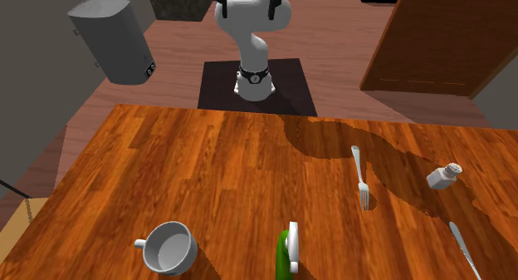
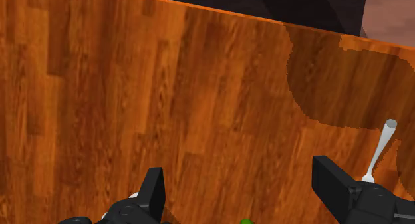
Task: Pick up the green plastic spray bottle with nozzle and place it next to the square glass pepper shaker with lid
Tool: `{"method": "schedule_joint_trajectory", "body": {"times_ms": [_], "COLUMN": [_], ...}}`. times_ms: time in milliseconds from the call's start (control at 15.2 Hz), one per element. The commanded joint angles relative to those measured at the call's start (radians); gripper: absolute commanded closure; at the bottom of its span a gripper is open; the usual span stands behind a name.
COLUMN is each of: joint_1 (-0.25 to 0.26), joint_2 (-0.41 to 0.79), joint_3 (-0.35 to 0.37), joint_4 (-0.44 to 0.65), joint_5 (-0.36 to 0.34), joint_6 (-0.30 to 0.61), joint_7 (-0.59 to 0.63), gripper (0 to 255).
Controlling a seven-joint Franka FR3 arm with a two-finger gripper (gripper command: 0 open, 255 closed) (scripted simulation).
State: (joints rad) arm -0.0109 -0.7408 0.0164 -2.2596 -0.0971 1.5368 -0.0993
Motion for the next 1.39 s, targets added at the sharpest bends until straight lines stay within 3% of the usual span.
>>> {"method": "schedule_joint_trajectory", "body": {"times_ms": [0, 660, 1320], "joint_1": [0.0, -0.009, -0.012], "joint_2": [0.0, 0.36, 0.746], "joint_3": [0.0, 0.037, 0.054], "joint_4": [0.0, 0.149, 0.433], "joint_5": [0.0, 0.044, 0.062], "joint_6": [0.0, 0.192, 0.28], "joint_7": [0.0, 0.125, 0.228], "gripper": [0, 0, 0]}}
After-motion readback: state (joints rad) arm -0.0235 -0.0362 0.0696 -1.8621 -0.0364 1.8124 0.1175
